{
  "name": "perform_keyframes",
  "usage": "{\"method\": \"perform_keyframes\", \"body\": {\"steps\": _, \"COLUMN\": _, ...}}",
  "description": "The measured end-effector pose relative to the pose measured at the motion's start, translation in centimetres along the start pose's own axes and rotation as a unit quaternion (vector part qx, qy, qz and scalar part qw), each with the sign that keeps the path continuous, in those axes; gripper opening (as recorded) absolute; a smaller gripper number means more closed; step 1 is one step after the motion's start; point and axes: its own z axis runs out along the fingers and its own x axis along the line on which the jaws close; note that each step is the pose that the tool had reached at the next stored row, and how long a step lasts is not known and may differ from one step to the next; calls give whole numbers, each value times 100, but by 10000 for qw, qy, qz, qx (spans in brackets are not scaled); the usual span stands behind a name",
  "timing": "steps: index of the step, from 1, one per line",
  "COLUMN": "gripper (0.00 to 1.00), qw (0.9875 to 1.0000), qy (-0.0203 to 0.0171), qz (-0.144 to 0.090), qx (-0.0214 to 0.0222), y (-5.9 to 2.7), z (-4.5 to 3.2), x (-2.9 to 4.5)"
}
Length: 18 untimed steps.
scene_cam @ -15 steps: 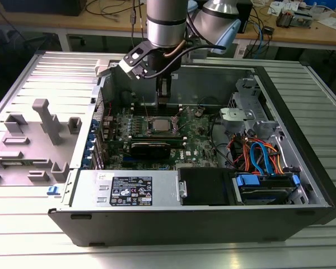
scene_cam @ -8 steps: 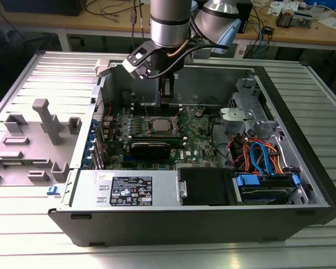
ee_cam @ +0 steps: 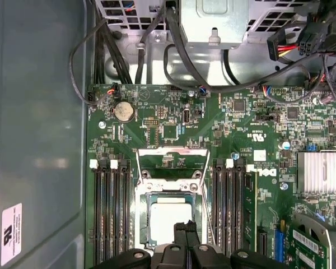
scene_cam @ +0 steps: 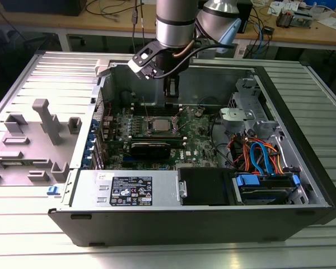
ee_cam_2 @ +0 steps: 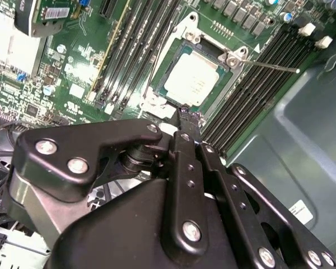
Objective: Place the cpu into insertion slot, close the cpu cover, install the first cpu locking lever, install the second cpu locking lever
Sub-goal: 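Close the cpu cover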
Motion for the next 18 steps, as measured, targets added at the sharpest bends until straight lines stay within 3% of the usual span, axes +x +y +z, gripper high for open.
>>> {"method": "perform_keyframes", "body": {"steps": 5, "gripper": 11, "qw": 10000, "qy": 0, "qz": 0, "qx": 0, "y": 56, "z": 0, "x": -1}}
{"method": "perform_keyframes", "body": {"steps": 18, "gripper": 11, "qw": 10000, "qy": 0, "qz": 0, "qx": 0, "y": 69, "z": 1, "x": -1}}
